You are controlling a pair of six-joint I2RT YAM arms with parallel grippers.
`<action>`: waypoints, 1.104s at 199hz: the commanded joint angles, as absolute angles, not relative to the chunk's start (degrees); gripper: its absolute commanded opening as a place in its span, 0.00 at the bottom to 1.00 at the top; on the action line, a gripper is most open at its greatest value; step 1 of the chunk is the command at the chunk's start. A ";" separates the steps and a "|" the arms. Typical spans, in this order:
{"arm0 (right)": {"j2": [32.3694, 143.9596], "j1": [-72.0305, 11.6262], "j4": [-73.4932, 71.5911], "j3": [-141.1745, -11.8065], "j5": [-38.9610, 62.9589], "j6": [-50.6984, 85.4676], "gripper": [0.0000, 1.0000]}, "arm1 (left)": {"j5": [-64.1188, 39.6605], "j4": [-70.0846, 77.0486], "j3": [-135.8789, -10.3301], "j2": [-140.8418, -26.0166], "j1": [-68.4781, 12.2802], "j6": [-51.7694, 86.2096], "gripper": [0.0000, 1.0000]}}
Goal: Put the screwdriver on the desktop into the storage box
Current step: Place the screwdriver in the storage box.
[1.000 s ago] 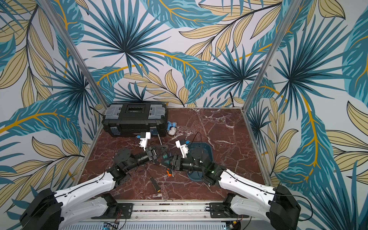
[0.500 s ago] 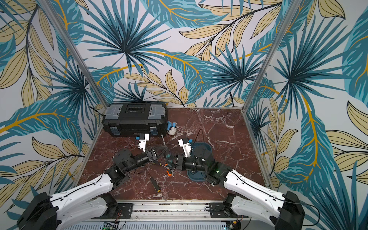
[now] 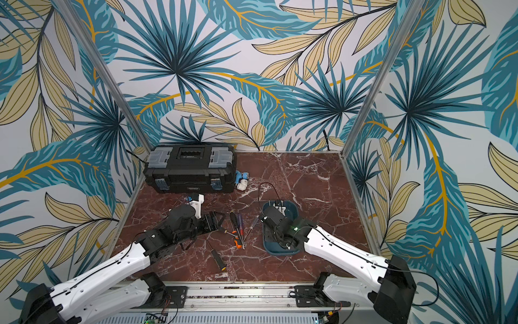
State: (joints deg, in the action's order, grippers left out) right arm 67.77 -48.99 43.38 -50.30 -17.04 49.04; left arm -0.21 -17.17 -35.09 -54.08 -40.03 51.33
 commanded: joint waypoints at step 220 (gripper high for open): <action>69.32 -52.28 45.13 -59.50 -12.45 44.55 0.15 | 0.53 -29.29 -33.74 -71.35 -45.70 60.81 0.59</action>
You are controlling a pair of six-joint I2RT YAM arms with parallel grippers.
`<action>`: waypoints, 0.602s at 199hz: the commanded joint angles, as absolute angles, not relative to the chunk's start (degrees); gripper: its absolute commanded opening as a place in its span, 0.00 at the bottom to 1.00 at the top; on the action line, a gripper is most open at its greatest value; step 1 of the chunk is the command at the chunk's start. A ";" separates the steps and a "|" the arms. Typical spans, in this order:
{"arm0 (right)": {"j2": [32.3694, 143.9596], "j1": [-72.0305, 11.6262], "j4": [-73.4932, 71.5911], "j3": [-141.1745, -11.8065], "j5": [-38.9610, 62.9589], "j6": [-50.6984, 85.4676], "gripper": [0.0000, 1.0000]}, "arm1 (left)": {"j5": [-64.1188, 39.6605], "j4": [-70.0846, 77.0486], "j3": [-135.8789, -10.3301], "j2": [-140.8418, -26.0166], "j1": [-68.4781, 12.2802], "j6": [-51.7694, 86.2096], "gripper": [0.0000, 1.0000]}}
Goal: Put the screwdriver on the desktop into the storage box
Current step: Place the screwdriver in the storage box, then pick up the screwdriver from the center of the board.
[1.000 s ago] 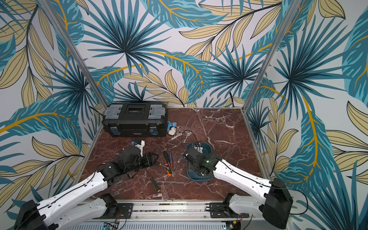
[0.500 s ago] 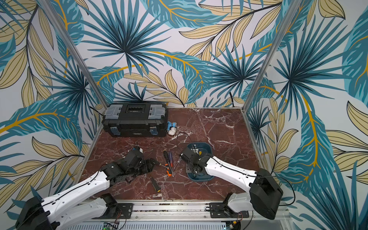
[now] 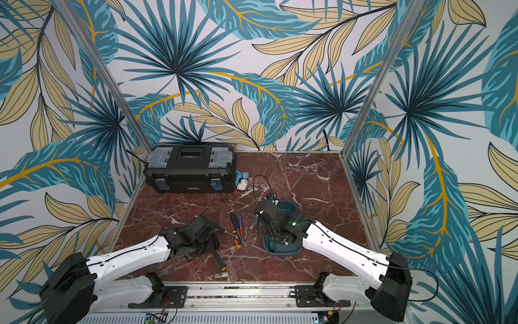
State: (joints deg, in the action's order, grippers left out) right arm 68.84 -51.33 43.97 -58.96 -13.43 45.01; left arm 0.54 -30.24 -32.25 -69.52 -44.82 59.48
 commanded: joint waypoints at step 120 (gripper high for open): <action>68.58 -53.20 43.91 -57.58 -12.04 45.78 0.11 | 0.87 -29.20 -34.73 -77.08 -46.05 64.19 0.18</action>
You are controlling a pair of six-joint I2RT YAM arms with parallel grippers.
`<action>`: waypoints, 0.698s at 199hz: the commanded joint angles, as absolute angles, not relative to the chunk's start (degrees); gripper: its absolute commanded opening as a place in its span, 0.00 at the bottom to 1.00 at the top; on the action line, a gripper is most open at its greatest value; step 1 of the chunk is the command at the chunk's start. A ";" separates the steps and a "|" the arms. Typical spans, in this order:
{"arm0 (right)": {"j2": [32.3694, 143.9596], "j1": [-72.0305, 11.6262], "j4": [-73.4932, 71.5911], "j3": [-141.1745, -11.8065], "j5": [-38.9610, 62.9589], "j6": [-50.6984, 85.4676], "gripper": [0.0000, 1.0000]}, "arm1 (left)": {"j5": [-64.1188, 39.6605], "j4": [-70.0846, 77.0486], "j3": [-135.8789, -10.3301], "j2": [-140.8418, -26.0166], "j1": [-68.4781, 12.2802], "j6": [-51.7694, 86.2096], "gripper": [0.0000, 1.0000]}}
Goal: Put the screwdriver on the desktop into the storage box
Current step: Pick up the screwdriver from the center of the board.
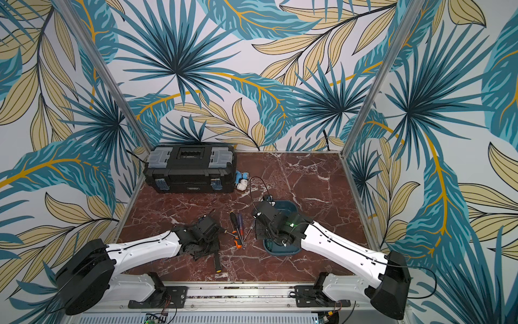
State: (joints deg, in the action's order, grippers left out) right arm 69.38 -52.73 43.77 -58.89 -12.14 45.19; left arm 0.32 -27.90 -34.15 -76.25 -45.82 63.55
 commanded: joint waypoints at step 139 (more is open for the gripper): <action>68.29 -54.13 36.50 -54.06 -4.42 46.01 0.11 | 9.36 -37.56 -34.43 -60.08 -45.37 68.25 0.00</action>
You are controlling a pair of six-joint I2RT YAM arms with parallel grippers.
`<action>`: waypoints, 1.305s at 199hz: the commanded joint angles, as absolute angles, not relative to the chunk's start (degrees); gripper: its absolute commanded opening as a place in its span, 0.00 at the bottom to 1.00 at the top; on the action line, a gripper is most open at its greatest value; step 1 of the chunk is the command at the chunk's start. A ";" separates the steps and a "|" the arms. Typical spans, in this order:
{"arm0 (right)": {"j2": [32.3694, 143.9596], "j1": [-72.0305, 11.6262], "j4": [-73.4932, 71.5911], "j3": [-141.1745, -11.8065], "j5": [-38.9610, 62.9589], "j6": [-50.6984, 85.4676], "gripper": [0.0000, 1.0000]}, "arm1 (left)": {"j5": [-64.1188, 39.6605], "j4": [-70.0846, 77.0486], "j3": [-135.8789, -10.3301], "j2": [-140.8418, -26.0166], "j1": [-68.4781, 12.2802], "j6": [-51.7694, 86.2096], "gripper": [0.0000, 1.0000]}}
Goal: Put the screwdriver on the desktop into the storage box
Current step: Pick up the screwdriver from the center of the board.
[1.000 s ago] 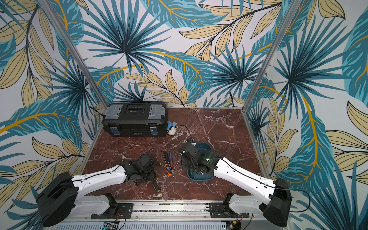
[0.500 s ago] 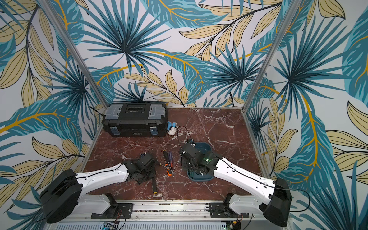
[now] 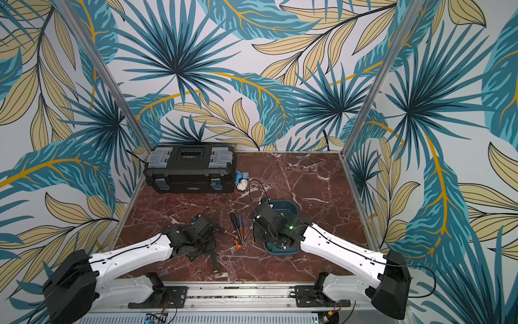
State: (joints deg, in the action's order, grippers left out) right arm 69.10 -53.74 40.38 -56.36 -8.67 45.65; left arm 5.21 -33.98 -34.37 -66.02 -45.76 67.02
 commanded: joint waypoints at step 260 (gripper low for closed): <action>54.92 -48.74 -13.99 -40.59 26.54 59.51 0.66 | -20.95 41.13 -27.42 -51.53 -37.22 68.75 0.00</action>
